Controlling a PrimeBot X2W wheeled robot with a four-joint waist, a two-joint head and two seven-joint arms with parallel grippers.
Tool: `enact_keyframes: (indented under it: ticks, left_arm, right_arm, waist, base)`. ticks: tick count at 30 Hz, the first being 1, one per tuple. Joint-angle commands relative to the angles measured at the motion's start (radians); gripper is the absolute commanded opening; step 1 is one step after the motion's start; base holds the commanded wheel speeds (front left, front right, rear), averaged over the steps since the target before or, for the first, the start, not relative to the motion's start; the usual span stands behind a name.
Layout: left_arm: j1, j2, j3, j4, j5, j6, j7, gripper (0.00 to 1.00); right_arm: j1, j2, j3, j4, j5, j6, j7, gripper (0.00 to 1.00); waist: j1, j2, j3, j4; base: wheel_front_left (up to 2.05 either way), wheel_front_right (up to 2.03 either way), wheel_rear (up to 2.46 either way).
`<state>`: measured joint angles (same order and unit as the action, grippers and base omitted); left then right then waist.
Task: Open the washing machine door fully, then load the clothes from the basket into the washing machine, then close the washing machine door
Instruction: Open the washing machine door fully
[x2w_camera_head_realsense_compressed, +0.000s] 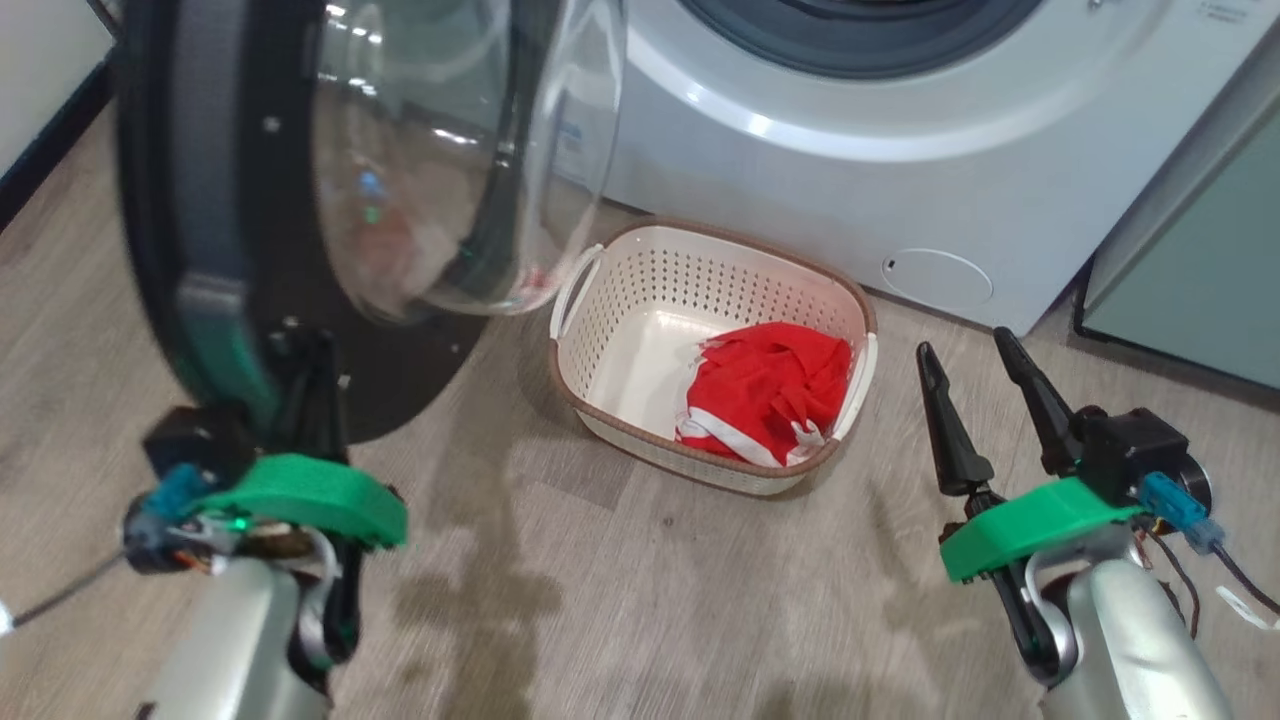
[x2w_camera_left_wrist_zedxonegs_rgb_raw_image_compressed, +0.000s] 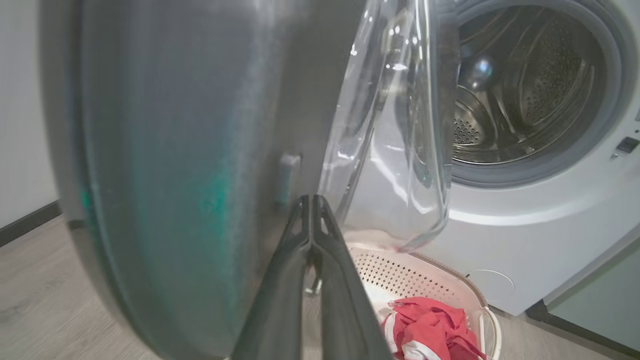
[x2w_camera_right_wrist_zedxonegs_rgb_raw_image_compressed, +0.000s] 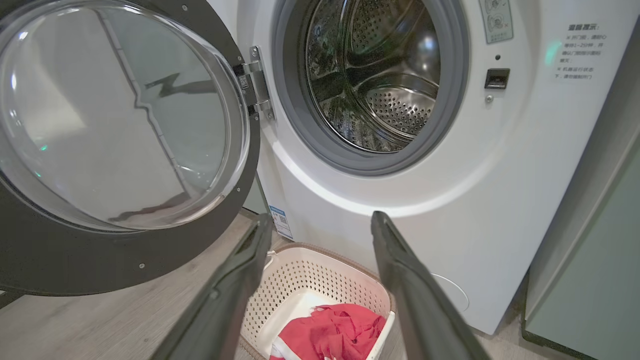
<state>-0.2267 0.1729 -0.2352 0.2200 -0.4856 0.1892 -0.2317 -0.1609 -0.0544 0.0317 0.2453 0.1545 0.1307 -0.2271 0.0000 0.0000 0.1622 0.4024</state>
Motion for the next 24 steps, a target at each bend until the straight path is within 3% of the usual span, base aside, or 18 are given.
enact_keyframes:
  ticks: [1, 11, 24]
  left_arm:
    - [-0.062, 0.039, 0.065, -0.016, -0.011, 0.007, -0.018, 0.00]
    - [-0.173, 0.054, 0.246, 0.063, -0.033, -0.016, -0.030, 0.00]
    - [-0.294, 0.012, 0.563, 0.156, 0.030, -0.122, -0.030, 0.00]
  right_arm:
    - [-0.041, 0.004, 0.021, -0.039, -0.006, 0.000, 0.005, 1.00]
    - [-0.073, 0.004, 0.020, -0.077, -0.036, 0.000, 0.034, 1.00]
    - [-0.112, 0.004, 0.011, -0.112, -0.065, 0.000, 0.060, 1.00]
  waist:
    - [0.0000, 0.0000, 0.014, -0.006]
    - [0.0000, 0.0000, 0.092, -0.027]
    - [0.0000, 0.0000, 0.164, -0.049]
  base:
    - [0.00, 0.00, 0.00]
    - [0.00, 0.00, 0.00]
    - [0.00, 0.00, 0.00]
